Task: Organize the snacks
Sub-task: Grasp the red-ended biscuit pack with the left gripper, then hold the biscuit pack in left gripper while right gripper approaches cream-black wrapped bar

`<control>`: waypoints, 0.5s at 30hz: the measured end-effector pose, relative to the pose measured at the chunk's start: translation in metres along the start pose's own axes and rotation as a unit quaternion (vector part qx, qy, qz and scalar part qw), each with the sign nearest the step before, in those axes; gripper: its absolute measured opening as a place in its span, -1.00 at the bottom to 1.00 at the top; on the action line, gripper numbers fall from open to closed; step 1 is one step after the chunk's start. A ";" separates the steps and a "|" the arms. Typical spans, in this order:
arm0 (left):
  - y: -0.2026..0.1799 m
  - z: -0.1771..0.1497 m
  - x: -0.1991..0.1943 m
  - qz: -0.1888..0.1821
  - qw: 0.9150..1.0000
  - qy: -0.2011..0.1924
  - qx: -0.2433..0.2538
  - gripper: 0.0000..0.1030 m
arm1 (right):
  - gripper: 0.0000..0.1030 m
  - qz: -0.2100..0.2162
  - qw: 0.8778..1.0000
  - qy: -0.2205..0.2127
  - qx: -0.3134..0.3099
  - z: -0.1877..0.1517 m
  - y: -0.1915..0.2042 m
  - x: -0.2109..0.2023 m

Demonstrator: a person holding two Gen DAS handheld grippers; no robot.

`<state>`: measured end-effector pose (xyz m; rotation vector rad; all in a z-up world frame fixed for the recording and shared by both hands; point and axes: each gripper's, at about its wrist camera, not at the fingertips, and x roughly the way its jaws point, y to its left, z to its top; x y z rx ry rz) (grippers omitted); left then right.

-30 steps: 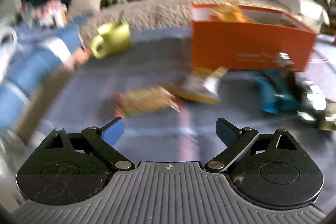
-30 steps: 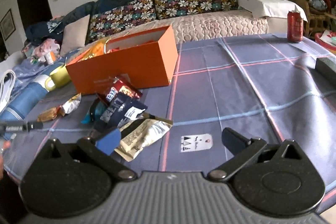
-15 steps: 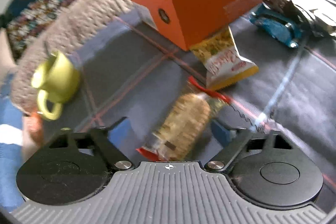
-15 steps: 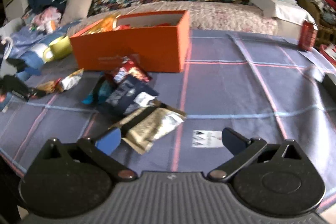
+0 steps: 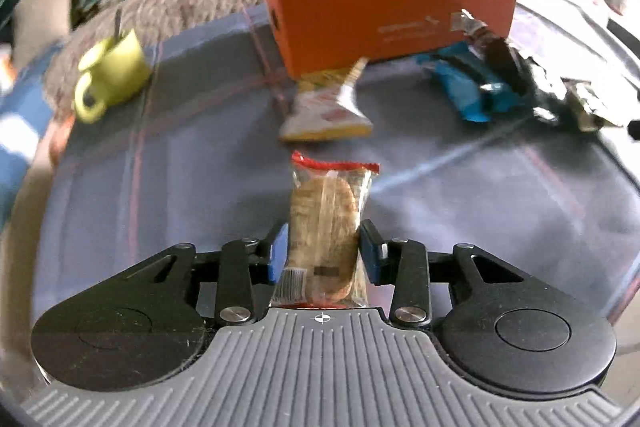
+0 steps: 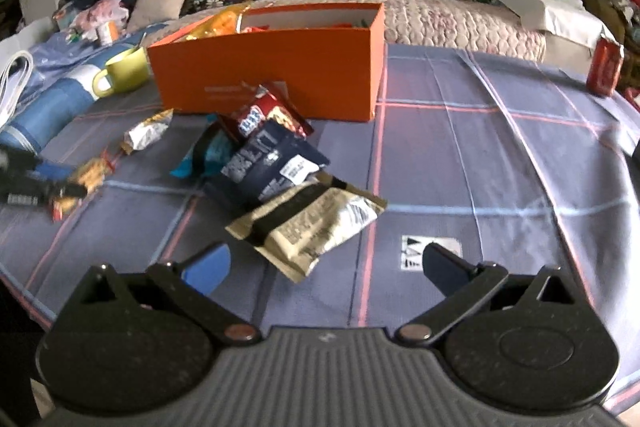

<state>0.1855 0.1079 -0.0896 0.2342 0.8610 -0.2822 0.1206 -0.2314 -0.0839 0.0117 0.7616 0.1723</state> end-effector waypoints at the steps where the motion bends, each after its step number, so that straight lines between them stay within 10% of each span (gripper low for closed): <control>1: -0.010 -0.001 0.001 0.000 1.000 0.001 -0.018 -0.84 | 0.98 0.001 1.000 -0.001 0.003 -0.001 0.000 0.001; 15: -0.070 0.007 0.004 0.026 0.994 -0.011 -0.102 -0.54 | 0.97 -0.010 0.999 -0.019 0.025 0.020 -0.009 0.050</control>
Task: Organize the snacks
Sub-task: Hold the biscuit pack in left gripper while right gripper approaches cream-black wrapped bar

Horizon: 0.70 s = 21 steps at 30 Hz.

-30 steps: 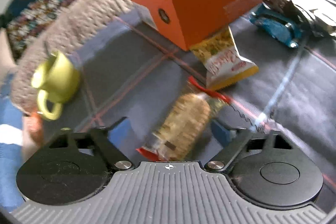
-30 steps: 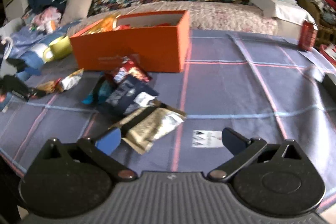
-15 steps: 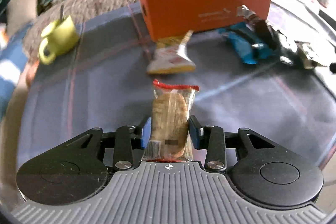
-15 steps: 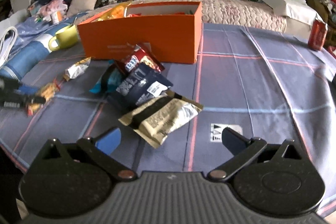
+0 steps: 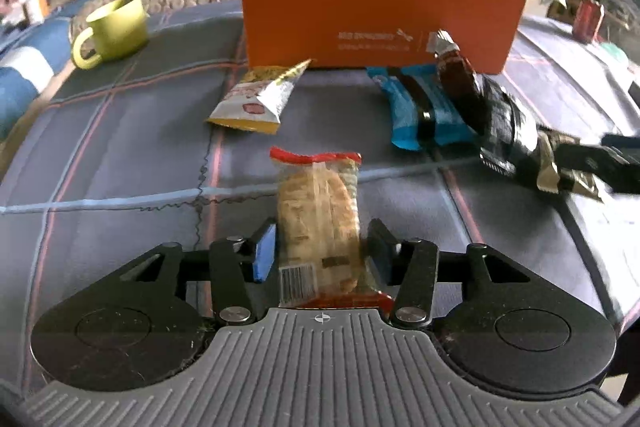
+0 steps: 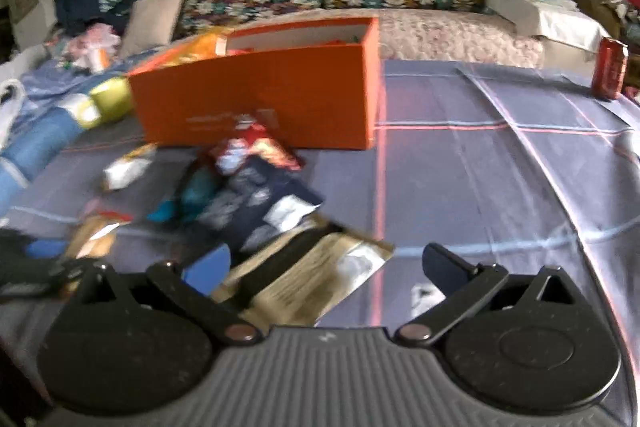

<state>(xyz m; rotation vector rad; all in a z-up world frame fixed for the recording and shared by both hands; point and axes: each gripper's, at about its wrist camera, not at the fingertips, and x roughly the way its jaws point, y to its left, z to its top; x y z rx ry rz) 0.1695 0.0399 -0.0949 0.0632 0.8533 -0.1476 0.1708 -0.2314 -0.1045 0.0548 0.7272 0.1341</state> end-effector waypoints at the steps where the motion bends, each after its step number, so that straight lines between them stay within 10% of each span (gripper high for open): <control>1: -0.001 -0.001 0.000 0.001 1.000 0.001 0.002 -0.51 | 0.97 0.008 1.000 0.010 0.009 0.000 -0.005 0.007; 16: -0.011 -0.005 -0.002 -0.005 1.000 0.002 0.001 -0.13 | 0.98 -0.002 1.000 0.024 0.006 -0.010 -0.041 -0.016; 21: -0.009 -0.003 -0.005 0.000 1.000 -0.003 -0.014 0.26 | 0.98 0.014 1.000 0.004 -0.008 -0.007 -0.024 -0.020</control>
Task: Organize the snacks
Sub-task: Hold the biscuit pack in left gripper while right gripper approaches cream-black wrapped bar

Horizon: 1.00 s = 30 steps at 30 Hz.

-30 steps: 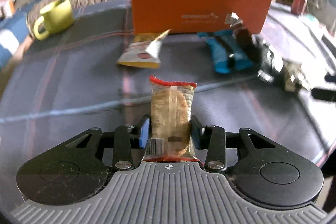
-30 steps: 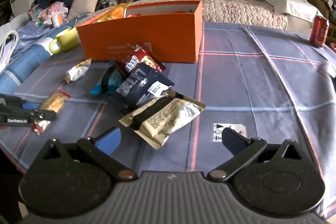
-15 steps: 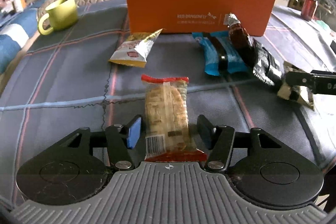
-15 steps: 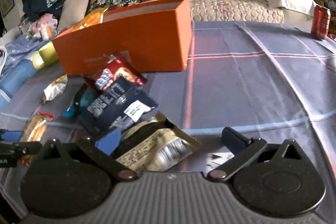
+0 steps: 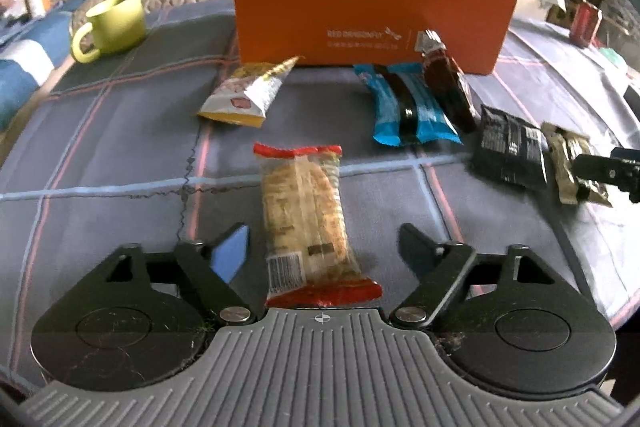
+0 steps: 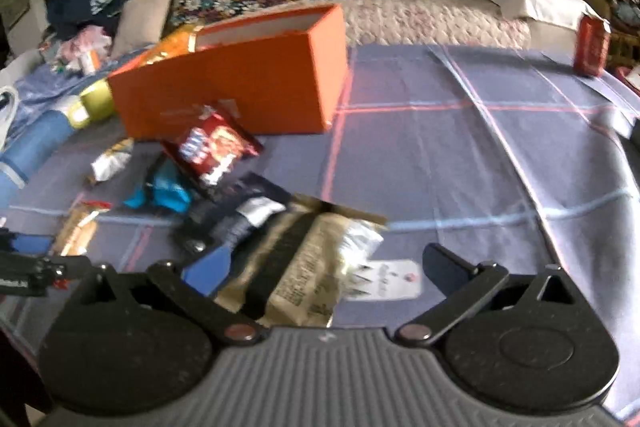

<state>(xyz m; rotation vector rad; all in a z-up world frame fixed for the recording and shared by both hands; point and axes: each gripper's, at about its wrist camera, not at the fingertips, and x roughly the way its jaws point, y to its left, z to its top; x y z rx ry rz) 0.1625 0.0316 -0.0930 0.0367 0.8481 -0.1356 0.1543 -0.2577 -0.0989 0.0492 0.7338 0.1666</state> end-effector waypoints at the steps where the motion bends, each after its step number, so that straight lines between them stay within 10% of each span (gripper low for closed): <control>1: -0.002 0.001 0.000 0.007 1.000 -0.002 0.005 0.26 | 0.98 -0.003 1.000 0.006 -0.009 0.000 0.004 0.005; 30: 0.002 0.002 0.016 0.011 1.000 -0.008 0.000 0.30 | 0.99 -0.034 0.999 -0.003 -0.035 -0.012 0.016 0.021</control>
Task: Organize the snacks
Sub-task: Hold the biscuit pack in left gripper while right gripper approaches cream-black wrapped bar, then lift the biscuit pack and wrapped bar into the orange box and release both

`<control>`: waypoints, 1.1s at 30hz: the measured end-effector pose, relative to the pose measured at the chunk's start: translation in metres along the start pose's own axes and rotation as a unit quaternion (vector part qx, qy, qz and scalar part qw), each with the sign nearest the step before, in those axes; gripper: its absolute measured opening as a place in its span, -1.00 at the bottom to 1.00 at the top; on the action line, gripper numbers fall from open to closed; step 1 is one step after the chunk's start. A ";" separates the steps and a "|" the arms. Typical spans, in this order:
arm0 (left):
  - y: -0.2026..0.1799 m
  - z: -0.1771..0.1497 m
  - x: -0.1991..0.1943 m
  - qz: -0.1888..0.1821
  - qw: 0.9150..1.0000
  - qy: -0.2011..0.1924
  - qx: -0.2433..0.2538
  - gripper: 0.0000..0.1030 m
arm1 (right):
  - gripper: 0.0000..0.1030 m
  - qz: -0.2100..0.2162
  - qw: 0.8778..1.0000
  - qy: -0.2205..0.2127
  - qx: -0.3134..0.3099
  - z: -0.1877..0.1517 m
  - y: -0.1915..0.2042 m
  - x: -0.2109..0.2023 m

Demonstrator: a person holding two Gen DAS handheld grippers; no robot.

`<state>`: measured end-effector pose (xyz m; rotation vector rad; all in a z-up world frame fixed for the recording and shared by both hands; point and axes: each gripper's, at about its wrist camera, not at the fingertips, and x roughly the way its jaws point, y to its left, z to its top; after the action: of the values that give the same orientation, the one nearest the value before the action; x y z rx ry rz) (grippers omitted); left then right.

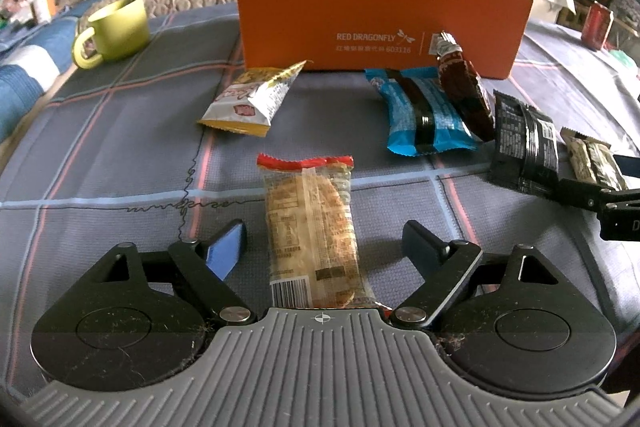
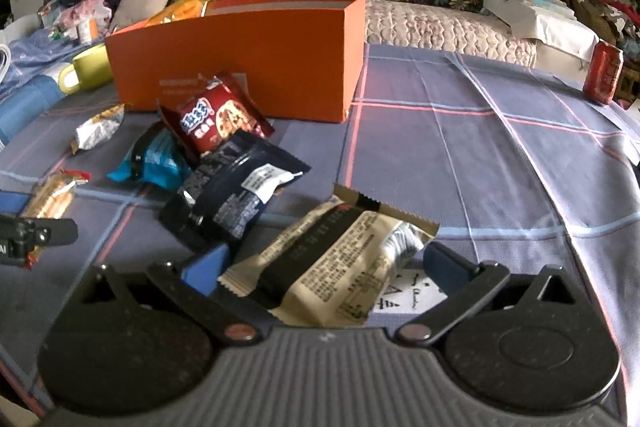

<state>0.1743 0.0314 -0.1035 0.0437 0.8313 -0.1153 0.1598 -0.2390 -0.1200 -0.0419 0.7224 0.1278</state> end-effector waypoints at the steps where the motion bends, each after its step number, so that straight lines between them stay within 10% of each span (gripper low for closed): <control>1: 0.000 0.000 0.000 0.000 1.000 0.000 0.000 0.30 | 0.99 0.000 1.000 0.001 -0.003 0.000 0.001 0.000; 6: 0.001 0.000 0.000 -0.001 1.000 0.002 -0.001 0.25 | 0.93 0.003 1.000 0.004 -0.011 -0.001 0.006 -0.002; 18: -0.011 -0.013 -0.019 -0.015 1.000 -0.009 0.025 -0.65 | 0.30 0.015 1.000 0.001 -0.022 -0.016 0.013 -0.032; 22: -0.017 -0.014 -0.021 -0.006 0.999 -0.014 0.035 -0.55 | 0.49 0.020 1.000 -0.002 -0.020 -0.021 0.015 -0.036; 24: -0.016 -0.013 -0.020 0.004 0.999 -0.007 0.033 0.13 | 0.89 0.026 1.000 0.004 0.000 -0.022 0.011 -0.034; 26: -0.013 -0.014 -0.017 0.017 1.000 0.003 0.025 0.41 | 0.89 0.032 0.999 0.000 0.020 -0.020 0.006 -0.036; 33: -0.010 -0.010 -0.011 -0.003 1.000 -0.003 0.007 0.12 | 0.53 0.021 1.000 -0.005 0.003 -0.011 0.011 -0.024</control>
<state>0.1579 0.0231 -0.1022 0.0545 0.8253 -0.1262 0.1333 -0.2319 -0.1124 -0.0200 0.7146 0.1648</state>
